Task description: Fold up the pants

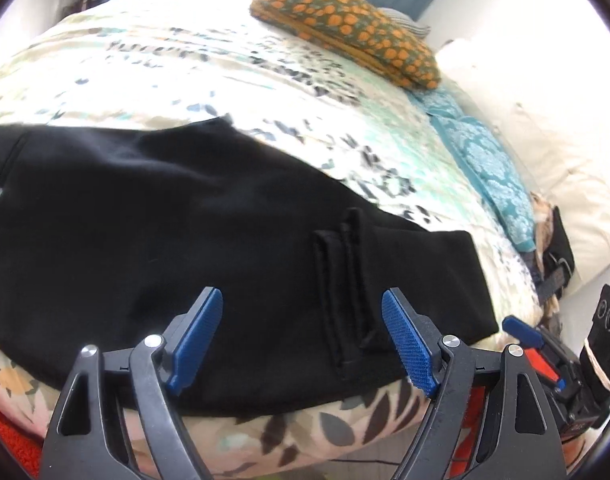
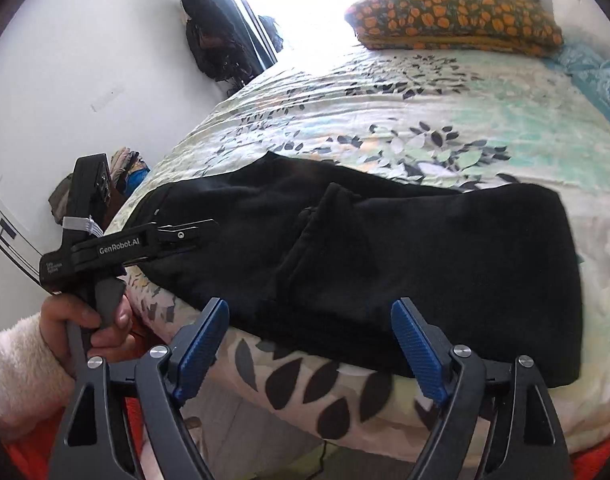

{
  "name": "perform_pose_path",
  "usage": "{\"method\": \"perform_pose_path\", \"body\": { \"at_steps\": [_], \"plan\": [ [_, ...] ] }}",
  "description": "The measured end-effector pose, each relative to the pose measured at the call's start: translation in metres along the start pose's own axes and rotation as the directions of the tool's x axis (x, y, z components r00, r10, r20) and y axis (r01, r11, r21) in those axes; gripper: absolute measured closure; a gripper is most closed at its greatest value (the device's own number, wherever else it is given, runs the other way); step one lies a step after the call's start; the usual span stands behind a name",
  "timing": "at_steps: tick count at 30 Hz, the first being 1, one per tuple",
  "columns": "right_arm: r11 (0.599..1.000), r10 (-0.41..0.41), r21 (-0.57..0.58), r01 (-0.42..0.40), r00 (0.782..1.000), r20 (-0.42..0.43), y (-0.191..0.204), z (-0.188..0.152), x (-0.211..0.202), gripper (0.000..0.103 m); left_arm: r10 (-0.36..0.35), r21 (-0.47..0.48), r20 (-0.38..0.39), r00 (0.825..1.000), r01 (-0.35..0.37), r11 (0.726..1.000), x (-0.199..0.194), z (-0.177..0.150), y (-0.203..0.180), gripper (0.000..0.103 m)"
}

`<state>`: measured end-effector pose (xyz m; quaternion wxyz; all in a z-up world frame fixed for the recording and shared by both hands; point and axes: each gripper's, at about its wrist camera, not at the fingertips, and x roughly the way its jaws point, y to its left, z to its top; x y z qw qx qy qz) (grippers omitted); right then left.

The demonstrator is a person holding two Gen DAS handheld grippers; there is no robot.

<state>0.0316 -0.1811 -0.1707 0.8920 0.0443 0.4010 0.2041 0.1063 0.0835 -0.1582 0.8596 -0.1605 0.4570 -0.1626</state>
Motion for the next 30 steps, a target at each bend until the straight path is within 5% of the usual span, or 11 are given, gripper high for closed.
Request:
{"method": "perform_pose_path", "body": {
  "at_steps": [4,6,10,13,17,20,24,26,27,28,30],
  "plan": [
    [0.993,-0.087,0.084,0.081,0.994,0.066,-0.029,-0.018,-0.037,0.011,0.018,0.183,-0.063,0.998,-0.007,0.983,0.029,-0.002,-0.054,0.028],
    [0.986,-0.088,0.146,0.075,0.993,0.084,-0.042,-0.019,-0.043,0.011,0.059,0.195,-0.132,0.989,-0.033,0.98,0.054,-0.002,-0.062,0.057],
    [0.984,-0.102,0.156,0.083,0.987,0.121,-0.048,-0.014,-0.052,0.011,0.112,0.152,-0.189,0.975,-0.084,0.985,0.076,-0.006,-0.059,0.094],
    [0.981,-0.13,0.16,0.109,0.983,0.128,-0.051,-0.01,-0.052,0.011,0.1,0.145,-0.139,0.985,-0.08,0.986,0.06,-0.005,-0.064,0.099],
    [0.947,-0.27,0.215,0.238,0.954,0.132,-0.069,-0.006,-0.058,0.011,0.086,0.165,-0.105,0.991,-0.068,0.984,0.026,-0.006,-0.06,0.099],
    [0.913,-0.327,0.286,0.291,0.941,0.086,-0.094,-0.004,-0.049,0.011,0.153,0.178,-0.149,0.977,-0.126,0.976,0.035,-0.02,-0.041,0.099],
    [0.923,-0.307,0.211,0.32,0.947,-0.095,-0.101,0.005,0.013,0.011,0.147,0.176,-0.169,0.975,-0.117,0.977,0.046,-0.028,-0.037,0.095],
    [0.943,-0.289,0.096,0.318,0.928,-0.234,-0.091,-0.005,0.054,0.011,0.16,0.173,-0.158,0.974,-0.132,0.976,0.04,-0.022,-0.036,0.079],
    [0.937,-0.322,0.059,0.344,0.916,-0.241,-0.086,-0.011,0.062,0.011,0.178,0.139,-0.134,0.975,-0.159,0.977,0.034,-0.017,-0.029,0.05],
    [0.932,-0.341,0.053,0.358,0.917,-0.206,-0.084,-0.013,0.061,0.009,0.191,0.09,-0.095,0.977,-0.183,0.979,0.026,-0.011,-0.019,0.036],
    [0.932,-0.338,0.063,0.358,0.917,-0.213,-0.085,-0.014,0.061,0.008,0.172,-0.008,-0.037,0.984,-0.173,0.985,0.014,-0.004,0.003,0.027]
  ]
}}
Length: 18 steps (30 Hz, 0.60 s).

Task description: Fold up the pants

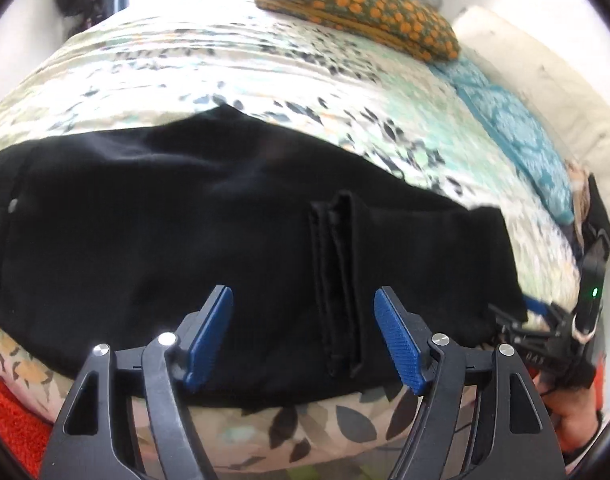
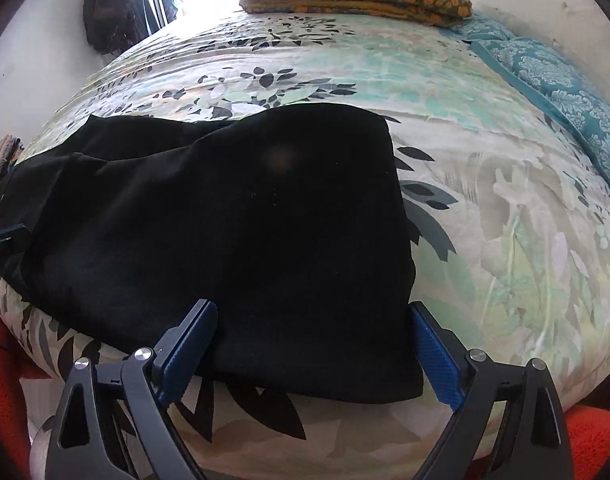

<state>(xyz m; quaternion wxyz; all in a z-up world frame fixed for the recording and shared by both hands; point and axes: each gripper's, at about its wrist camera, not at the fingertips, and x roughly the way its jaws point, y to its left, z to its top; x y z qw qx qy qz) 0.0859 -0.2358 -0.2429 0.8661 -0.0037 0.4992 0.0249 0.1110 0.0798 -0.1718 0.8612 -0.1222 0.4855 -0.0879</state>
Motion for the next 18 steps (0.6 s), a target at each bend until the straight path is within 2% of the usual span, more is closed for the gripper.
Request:
{"method": "perform_pose_path", "body": {
  "at_steps": [3,7,8,9,10,12,13,16,17,18],
  "plan": [
    [1.0,0.011,0.012,-0.011,1.0,0.002,-0.003,-0.003,0.0,0.006,-0.057,-0.037,-0.074,0.996,0.055,0.998,0.017,0.008,0.007,0.027],
    [1.0,0.014,0.02,-0.014,1.0,0.002,-0.002,-0.003,0.001,0.005,-0.067,0.057,-0.186,0.98,0.079,0.995,0.047,0.002,-0.023,0.028],
    [1.0,0.017,0.021,-0.017,1.0,0.003,-0.003,-0.003,0.0,0.005,-0.062,0.074,-0.194,0.979,0.077,0.994,0.052,0.0,-0.031,0.031],
    [1.0,0.022,0.023,-0.022,1.0,0.007,-0.003,-0.002,-0.001,0.005,-0.054,0.088,-0.185,0.981,0.071,0.994,0.054,-0.002,-0.036,0.068],
    [0.999,0.029,0.024,-0.03,1.0,0.01,-0.004,-0.002,-0.002,0.005,-0.04,0.1,-0.181,0.983,0.059,0.993,0.055,-0.004,-0.041,0.089],
    [0.999,0.041,0.031,-0.042,0.999,0.033,-0.011,0.002,-0.014,0.007,-0.051,0.082,-0.166,0.985,0.066,0.994,0.049,0.0,-0.041,0.095],
    [0.998,0.029,0.046,-0.032,0.997,0.075,-0.017,0.005,-0.027,0.008,-0.057,0.069,-0.148,0.987,0.068,0.995,0.043,0.002,-0.037,0.095],
    [0.987,0.015,0.152,-0.054,0.969,0.247,-0.052,0.016,-0.075,0.008,-0.044,0.066,-0.105,0.993,0.051,0.996,0.025,0.008,-0.02,0.095],
    [0.98,0.029,0.179,-0.082,0.959,0.281,-0.061,0.021,-0.086,0.009,-0.025,0.079,-0.102,0.994,0.033,0.996,0.025,0.008,-0.017,0.095],
    [0.974,0.066,0.186,-0.125,0.953,0.296,-0.067,0.027,-0.092,0.014,-0.007,0.09,-0.105,0.994,0.016,0.996,0.029,0.007,-0.015,0.095]
  ]
}}
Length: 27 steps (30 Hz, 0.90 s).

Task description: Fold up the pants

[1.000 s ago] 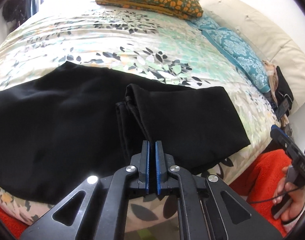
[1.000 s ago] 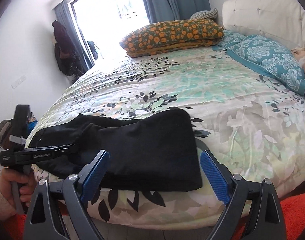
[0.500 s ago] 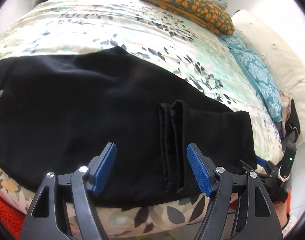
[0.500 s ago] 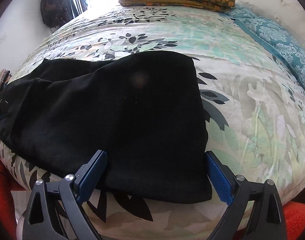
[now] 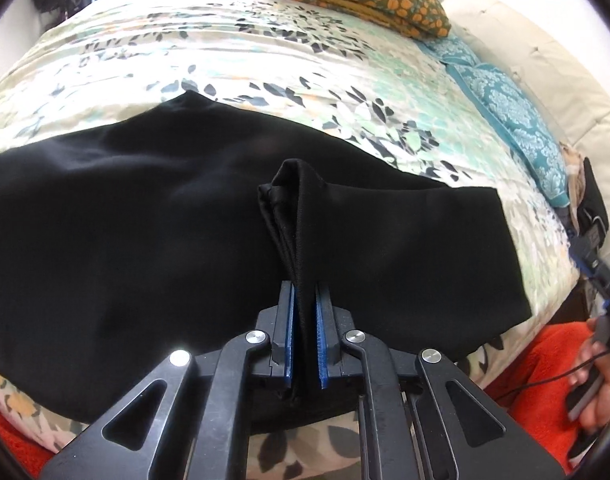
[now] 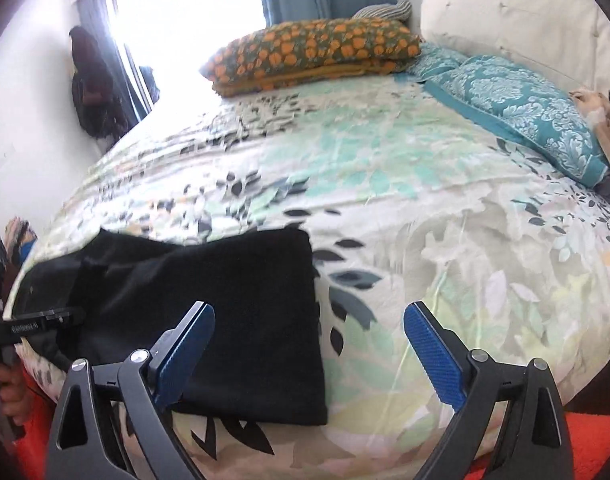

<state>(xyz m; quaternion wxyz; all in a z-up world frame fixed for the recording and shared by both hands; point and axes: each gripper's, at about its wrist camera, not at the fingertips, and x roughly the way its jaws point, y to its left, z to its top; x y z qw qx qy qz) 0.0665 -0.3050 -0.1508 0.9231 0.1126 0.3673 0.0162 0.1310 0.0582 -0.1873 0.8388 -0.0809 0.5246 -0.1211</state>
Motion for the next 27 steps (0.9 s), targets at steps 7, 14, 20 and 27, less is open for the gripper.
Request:
{"method": "perform_pose_path", "body": {
  "at_steps": [7,14,20,27],
  "plan": [
    [0.977,0.044,-0.172,-0.124,0.912,-0.409,0.047,-0.047,0.087,0.061,0.056,0.053,-0.015,0.998,-0.056,0.997,0.014,-0.005,-0.005,0.068],
    [0.984,0.073,-0.134,-0.122,0.945,-0.32,0.044,-0.032,0.063,0.061,0.149,-0.105,0.137,0.979,-0.136,0.985,-0.036,0.001,0.029,0.038],
    [0.985,0.116,-0.086,-0.149,0.945,-0.305,0.052,0.033,0.088,0.061,0.036,0.065,0.194,0.98,-0.049,0.997,-0.029,0.015,-0.018,0.036],
    [0.991,0.062,-0.076,-0.106,0.895,-0.441,0.044,0.024,0.152,0.059,0.102,0.142,0.024,0.994,-0.105,0.984,0.037,-0.004,-0.026,0.035]
  ]
}}
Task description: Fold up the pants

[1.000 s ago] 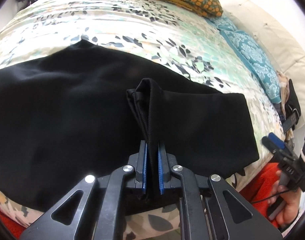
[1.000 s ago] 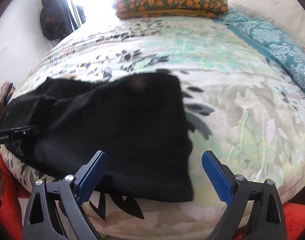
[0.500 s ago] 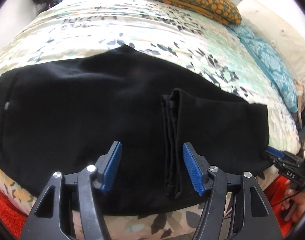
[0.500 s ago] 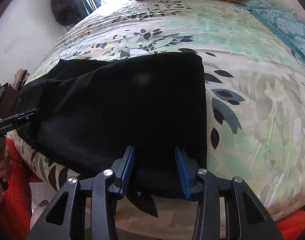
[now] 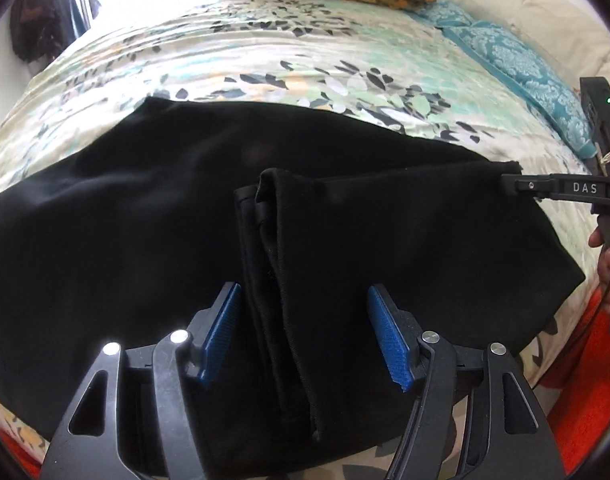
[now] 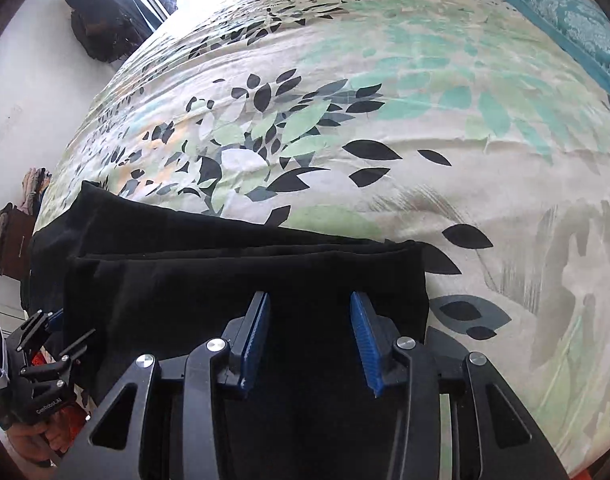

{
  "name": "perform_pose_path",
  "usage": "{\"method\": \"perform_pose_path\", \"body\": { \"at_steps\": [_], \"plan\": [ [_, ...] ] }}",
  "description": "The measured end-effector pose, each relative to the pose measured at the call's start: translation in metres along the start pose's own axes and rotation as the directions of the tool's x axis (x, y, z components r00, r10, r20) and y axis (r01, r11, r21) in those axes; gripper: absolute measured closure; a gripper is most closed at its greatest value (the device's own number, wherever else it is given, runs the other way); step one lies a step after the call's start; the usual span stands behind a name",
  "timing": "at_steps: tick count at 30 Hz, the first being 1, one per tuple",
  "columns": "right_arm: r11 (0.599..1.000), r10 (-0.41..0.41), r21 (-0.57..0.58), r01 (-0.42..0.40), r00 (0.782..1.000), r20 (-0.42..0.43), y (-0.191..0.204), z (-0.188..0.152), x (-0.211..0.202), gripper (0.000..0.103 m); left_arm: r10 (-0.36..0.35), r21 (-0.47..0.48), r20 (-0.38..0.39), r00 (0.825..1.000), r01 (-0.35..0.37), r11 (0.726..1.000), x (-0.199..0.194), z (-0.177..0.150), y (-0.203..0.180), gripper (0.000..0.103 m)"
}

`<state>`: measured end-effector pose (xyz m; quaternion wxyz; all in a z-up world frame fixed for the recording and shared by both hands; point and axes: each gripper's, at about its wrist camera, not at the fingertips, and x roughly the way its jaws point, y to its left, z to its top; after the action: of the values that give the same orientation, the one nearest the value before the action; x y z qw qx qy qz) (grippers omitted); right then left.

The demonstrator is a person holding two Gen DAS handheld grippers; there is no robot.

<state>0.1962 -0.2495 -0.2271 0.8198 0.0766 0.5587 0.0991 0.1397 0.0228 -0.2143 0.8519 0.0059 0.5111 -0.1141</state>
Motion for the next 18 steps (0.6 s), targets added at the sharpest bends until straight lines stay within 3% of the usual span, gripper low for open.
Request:
{"method": "perform_pose_path", "body": {
  "at_steps": [6,9,12,15,18],
  "plan": [
    [0.999,0.027,-0.04,-0.023,0.994,0.108,0.019,-0.03,-0.061,0.05,-0.021,-0.058,0.01,1.0,0.022,0.998,-0.024,-0.004,0.013,0.034],
    [0.998,0.043,-0.051,-0.039,0.995,0.094,0.032,-0.071,-0.07,0.048,-0.017,-0.071,-0.016,1.0,0.016,0.997,-0.021,-0.009,0.017,0.034],
    [0.997,0.02,-0.07,-0.018,0.999,0.028,0.038,-0.111,-0.045,0.047,-0.017,-0.088,-0.026,1.0,0.015,0.996,-0.018,-0.012,0.018,0.034],
    [0.993,-0.039,-0.111,0.051,0.993,0.108,0.046,-0.126,-0.053,0.047,0.004,-0.088,-0.018,1.0,-0.006,0.996,-0.025,-0.009,0.019,0.034],
    [0.978,-0.054,-0.183,0.1,0.969,0.241,0.062,-0.129,-0.079,0.046,0.031,-0.074,0.002,1.0,-0.031,0.997,-0.036,-0.009,0.022,0.032]
  ]
}}
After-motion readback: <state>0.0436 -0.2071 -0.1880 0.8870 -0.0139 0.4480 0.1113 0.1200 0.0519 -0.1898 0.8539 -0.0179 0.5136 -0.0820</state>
